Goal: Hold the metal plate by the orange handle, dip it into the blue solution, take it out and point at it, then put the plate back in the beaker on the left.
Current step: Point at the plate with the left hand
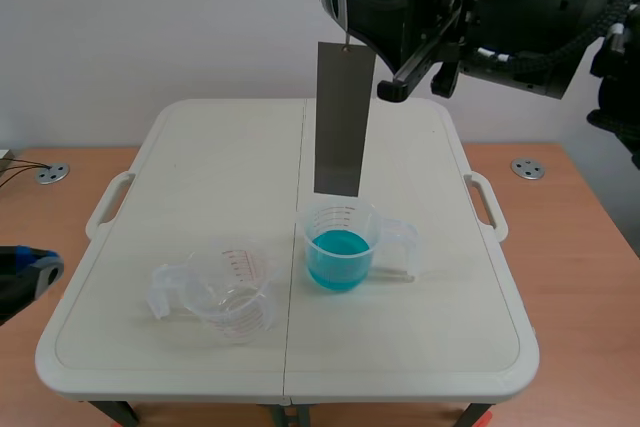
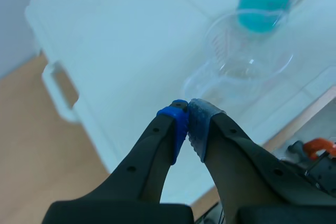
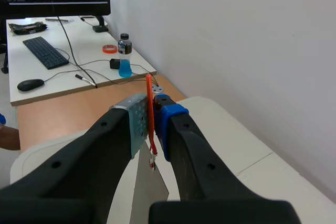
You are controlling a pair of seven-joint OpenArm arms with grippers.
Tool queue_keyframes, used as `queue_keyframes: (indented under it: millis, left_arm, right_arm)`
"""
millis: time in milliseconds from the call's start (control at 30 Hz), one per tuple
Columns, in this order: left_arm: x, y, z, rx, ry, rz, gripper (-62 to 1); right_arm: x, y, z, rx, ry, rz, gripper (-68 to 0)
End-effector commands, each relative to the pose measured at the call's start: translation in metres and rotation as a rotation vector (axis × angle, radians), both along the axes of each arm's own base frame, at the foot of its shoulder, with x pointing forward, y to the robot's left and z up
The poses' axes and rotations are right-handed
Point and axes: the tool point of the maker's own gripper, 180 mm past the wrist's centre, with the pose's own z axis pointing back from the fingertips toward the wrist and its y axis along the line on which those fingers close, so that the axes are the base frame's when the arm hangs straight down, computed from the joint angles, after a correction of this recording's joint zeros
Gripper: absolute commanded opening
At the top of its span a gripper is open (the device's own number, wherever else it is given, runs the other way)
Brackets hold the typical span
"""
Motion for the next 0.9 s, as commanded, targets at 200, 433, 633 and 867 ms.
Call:
queue_keyframes:
  millis: [200, 433, 633, 867]
  left_arm:
    - [0.013, -0.06, 0.002, -0.084, -0.013, -0.132, -57.7]
    - [0.032, -0.104, 0.007, -0.095, -0.047, -0.209, -57.7]
    - [0.054, -0.126, 0.001, -0.075, -0.071, -0.218, -57.7]
    - [0.085, -0.143, -0.006, -0.036, -0.09, -0.199, -57.7]
  right_arm:
    - [0.001, 0.0, 0.015, 0.033, -0.038, 0.015, -66.2]
    - [0.002, 0.0, 0.015, 0.038, -0.036, 0.013, -66.2]
    - [0.002, 0.0, 0.015, 0.04, -0.035, 0.014, -66.2]
    - [0.002, 0.0, 0.015, 0.041, -0.035, 0.014, -66.2]
